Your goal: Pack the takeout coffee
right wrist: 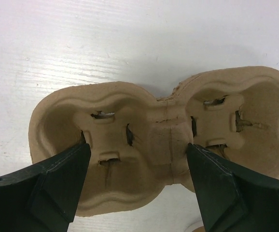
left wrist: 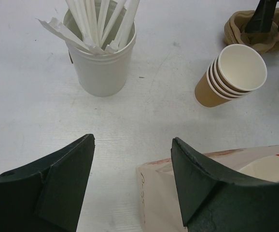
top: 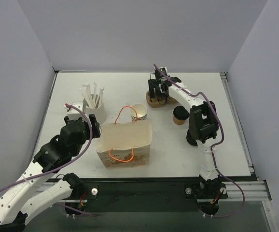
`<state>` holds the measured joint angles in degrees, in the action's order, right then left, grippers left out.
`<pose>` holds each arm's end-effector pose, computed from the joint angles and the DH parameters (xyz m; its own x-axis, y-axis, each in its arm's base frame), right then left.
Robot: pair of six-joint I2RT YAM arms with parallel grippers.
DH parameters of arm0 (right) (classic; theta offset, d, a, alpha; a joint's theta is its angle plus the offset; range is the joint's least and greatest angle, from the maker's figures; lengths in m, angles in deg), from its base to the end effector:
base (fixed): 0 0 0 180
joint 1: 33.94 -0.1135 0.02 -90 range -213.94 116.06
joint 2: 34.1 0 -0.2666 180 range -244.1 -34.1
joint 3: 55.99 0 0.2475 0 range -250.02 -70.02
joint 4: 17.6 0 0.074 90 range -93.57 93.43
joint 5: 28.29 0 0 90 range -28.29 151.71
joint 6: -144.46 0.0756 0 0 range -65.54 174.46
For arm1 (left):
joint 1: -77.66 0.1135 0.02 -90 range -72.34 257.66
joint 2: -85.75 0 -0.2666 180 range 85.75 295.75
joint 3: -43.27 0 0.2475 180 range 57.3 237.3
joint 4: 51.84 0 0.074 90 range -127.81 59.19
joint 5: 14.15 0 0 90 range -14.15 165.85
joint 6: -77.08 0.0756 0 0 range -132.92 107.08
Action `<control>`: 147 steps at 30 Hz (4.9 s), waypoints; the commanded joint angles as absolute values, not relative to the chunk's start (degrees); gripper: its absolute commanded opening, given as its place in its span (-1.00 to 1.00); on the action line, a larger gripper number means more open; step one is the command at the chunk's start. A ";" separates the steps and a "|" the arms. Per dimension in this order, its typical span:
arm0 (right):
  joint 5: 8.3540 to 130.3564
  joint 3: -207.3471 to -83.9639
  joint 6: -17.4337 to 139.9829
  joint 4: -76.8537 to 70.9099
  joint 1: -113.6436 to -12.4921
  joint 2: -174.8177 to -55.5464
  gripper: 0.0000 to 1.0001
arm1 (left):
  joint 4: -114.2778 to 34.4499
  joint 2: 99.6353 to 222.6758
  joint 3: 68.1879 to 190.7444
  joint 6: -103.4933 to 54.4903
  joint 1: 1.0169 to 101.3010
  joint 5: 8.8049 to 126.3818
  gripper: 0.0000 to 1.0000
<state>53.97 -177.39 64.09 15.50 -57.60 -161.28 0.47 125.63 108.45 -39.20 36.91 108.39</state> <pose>0.5017 0.2087 0.2075 -0.6173 -0.0895 -0.7816 -0.2012 0.9784 0.0469 0.1492 -0.0749 0.3277 -0.3914 -0.1555 -0.9070 0.0156 0.9844 -0.1754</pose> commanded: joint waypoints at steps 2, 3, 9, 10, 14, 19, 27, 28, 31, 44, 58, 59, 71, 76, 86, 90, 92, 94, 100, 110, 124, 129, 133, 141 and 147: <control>51.78 -177.95 66.67 17.78 -56.79 -158.64 0.65 | -1.34 124.69 108.36 -38.85 37.14 108.64 0.50; 51.52 -178.39 67.37 18.31 -56.88 -159.16 0.64 | -1.25 124.60 108.36 -38.85 37.14 108.64 0.49; 47.22 -180.15 69.75 19.46 -56.53 -159.79 0.60 | -0.90 123.63 108.10 -38.67 37.14 108.99 0.49; 46.43 -180.24 70.36 19.29 -56.53 -159.78 0.60 | -0.90 123.54 107.92 -38.59 37.14 108.90 0.49; 47.21 -181.03 71.42 19.46 -56.09 -160.05 0.57 | -0.81 123.54 108.01 -38.59 37.23 109.08 0.49; 49.49 -181.81 71.86 19.55 -55.56 -161.80 0.47 | -0.81 123.54 107.92 -38.23 37.14 109.25 0.49; 51.87 -184.54 72.48 21.39 -54.95 -163.21 0.32 | -1.42 123.81 107.92 -37.97 37.23 109.34 0.49; 52.13 -184.72 72.48 21.65 -54.95 -163.30 0.31 | -1.51 123.89 107.75 -37.97 37.14 109.34 0.49; 52.40 -185.07 72.48 22.45 -55.21 -163.48 0.30 | -1.69 123.89 107.66 -37.97 37.14 109.25 0.49; 48.18 -181.29 70.98 15.06 -58.20 -161.63 0.68 | -1.34 122.31 106.96 -36.74 37.23 109.69 0.50; 48.96 -179.18 70.63 16.12 -55.47 -163.30 0.57 | -1.42 122.84 107.04 -36.04 37.14 110.04 0.50; 49.23 -179.18 70.72 16.21 -55.39 -163.56 0.54 | -1.42 122.93 107.13 -36.04 37.14 109.87 0.49; 52.22 -178.21 70.28 15.94 -54.60 -163.92 0.19 | -1.42 123.45 107.66 -36.21 37.14 109.61 0.49; 52.93 -178.21 69.93 15.77 -54.51 -163.74 0.05 | -1.51 123.63 107.83 -36.39 37.14 109.34 0.49; 52.75 -178.57 69.58 16.03 -54.42 -159.87 -0.08 | -1.07 122.75 107.13 -36.83 37.14 109.34 0.50; 52.84 -178.66 69.58 16.30 -54.42 -159.09 -0.09 | -0.90 122.49 107.04 -37.18 37.14 108.99 0.49; 52.75 -178.74 69.75 16.38 -54.42 -158.91 -0.11 | -0.98 122.31 107.04 -37.27 37.14 108.99 0.49; 52.57 -179.09 69.67 16.30 -54.33 -158.64 -0.19 | -0.72 122.31 107.13 -37.35 37.14 108.90 0.49; 52.75 -180.67 70.80 17.00 -53.98 -157.94 -0.19 | -0.54 122.14 107.22 -37.62 37.23 108.73 0.49; 52.84 -181.82 74.06 17.88 -53.45 -157.76 -0.19 | -0.63 122.23 107.04 -37.88 37.14 108.55 0.49; 56.79 -178.30 73.79 16.74 -53.45 -157.59 -0.12 | -0.72 122.49 107.48 -37.80 37.14 108.46 0.49; 56.79 -180.14 73.45 16.82 -53.36 -157.50 -0.13 | -0.63 122.93 107.92 -37.53 37.14 108.37 0.49; 56.70 -181.29 72.74 16.91 -53.19 -157.50 -0.12 | -0.72 122.84 107.57 -37.97 37.14 108.37 0.49; 57.49 -181.55 70.37 17.17 -53.10 -158.99 -0.24 | -0.98 122.93 107.39 -37.88 37.14 108.29 0.49; 61.27 -182.96 69.23 17.26 -53.10 -159.79 -0.07 | -1.25 123.54 107.75 -37.53 37.14 108.29 0.49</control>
<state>58.91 -179.25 70.49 17.32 -53.40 -162.78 0.54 123.22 106.64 -37.74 36.88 108.54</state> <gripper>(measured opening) 0.472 0.746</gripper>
